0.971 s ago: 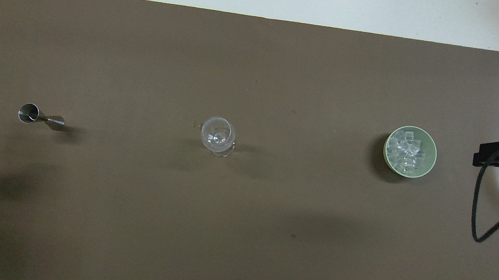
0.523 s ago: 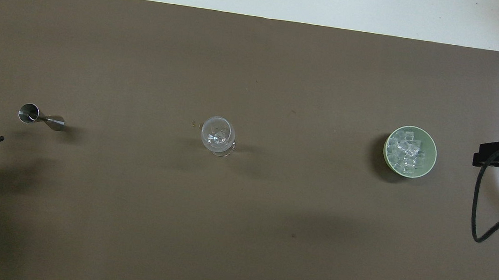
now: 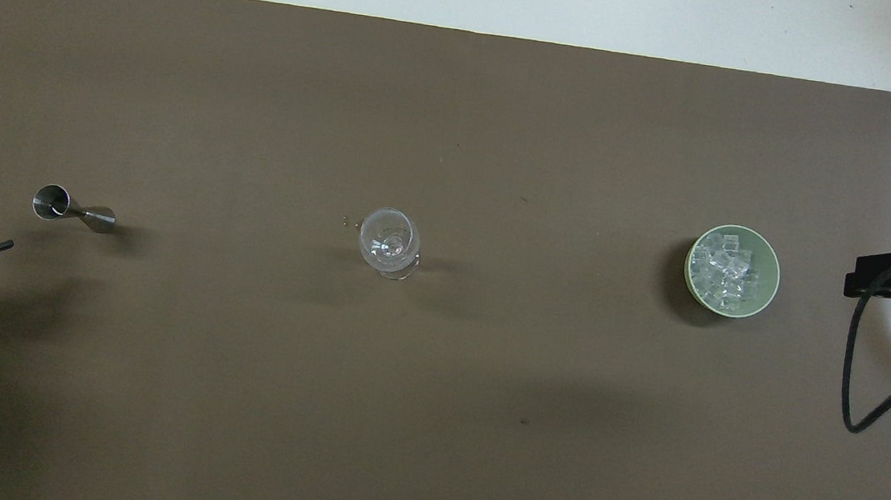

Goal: Pour wine and add ice with both arms
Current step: 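Move the open left gripper in toward the silver jigger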

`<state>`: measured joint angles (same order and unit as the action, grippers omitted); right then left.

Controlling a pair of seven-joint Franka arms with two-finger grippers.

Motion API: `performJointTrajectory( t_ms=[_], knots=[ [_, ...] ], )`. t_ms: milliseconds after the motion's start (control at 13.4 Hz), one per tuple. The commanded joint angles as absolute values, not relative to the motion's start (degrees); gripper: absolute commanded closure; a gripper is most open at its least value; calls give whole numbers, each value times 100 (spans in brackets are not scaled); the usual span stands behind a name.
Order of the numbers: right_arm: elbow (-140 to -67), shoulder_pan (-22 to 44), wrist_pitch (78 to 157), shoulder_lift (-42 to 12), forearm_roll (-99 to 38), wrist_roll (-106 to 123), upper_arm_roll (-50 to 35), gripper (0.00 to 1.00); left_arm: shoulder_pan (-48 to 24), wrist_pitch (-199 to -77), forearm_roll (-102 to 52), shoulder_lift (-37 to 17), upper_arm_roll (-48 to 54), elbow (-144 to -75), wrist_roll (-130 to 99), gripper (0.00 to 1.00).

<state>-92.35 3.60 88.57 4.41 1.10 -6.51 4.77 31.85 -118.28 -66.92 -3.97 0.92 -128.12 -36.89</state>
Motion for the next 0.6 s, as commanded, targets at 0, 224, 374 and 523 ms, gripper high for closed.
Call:
performJointTrajectory(
  t_ms=[0,224,374,523],
  knots=[
    [-9395,352,8903,580,105,-571,466,0,3208,-11839,-7012,-440,70,-12788,-3559,0],
    [-9387,343,8903,580,105,-580,466,0,3269,-11559,-7066,-553,62,-12779,-3560,0],
    [-9387,352,8903,580,105,-571,457,0,3314,-11514,-7241,-703,62,-12779,-3560,0],
    [-9395,352,8903,580,105,-571,457,0,3322,-11479,-7338,-817,62,-12779,-3560,0]
  ],
)
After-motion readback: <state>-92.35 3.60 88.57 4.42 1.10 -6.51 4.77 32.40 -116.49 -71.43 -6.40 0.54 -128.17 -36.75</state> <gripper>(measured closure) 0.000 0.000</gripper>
